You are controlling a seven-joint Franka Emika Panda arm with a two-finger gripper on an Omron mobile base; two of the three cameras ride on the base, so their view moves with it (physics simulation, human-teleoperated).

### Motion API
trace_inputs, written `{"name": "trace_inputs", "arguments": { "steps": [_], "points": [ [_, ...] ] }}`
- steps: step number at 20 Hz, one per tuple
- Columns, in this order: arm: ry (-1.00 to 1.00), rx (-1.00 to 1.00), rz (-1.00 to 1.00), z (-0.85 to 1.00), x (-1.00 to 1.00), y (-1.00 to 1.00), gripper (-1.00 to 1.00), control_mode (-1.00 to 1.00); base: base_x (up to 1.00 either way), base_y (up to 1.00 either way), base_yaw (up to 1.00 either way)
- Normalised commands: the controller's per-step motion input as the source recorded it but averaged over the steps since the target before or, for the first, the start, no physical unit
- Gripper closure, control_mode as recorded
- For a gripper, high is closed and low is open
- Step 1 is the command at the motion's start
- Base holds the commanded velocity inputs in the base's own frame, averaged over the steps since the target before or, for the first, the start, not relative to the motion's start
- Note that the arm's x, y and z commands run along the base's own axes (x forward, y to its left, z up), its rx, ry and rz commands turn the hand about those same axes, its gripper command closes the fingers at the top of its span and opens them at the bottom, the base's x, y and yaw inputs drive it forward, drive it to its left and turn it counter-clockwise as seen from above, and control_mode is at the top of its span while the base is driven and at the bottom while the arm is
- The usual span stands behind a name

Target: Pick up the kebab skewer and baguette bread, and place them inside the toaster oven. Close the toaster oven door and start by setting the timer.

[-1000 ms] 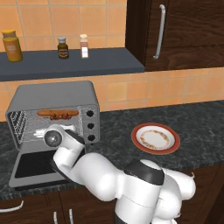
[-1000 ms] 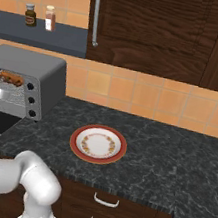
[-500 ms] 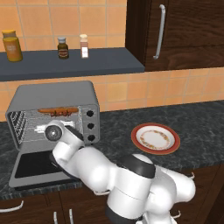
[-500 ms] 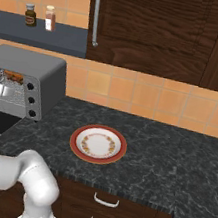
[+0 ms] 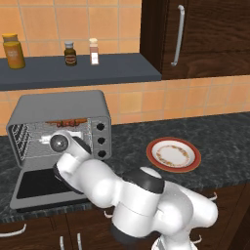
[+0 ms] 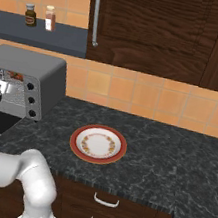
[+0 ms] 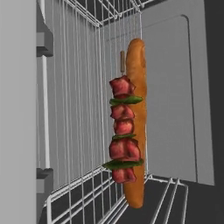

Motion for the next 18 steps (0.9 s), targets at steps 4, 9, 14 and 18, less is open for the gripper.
{"name": "trace_inputs", "arguments": {
  "steps": [4, 9, 14, 18],
  "points": [
    [0.00, 0.00, 0.00, 0.00, 0.19, 0.00, -1.00, -1.00, 0.00, 0.00, 0.00],
    [0.00, 0.00, 0.00, 0.00, -0.24, 0.00, -1.00, -1.00, 0.00, 0.00, 0.00],
    [0.00, 0.00, 0.00, 0.00, -0.82, 0.06, -1.00, -1.00, 0.00, 0.00, 0.00],
    [0.01, 0.00, 0.00, 0.01, -0.82, 0.04, -1.00, -1.00, 0.00, 0.00, 0.00]
  ]
}}
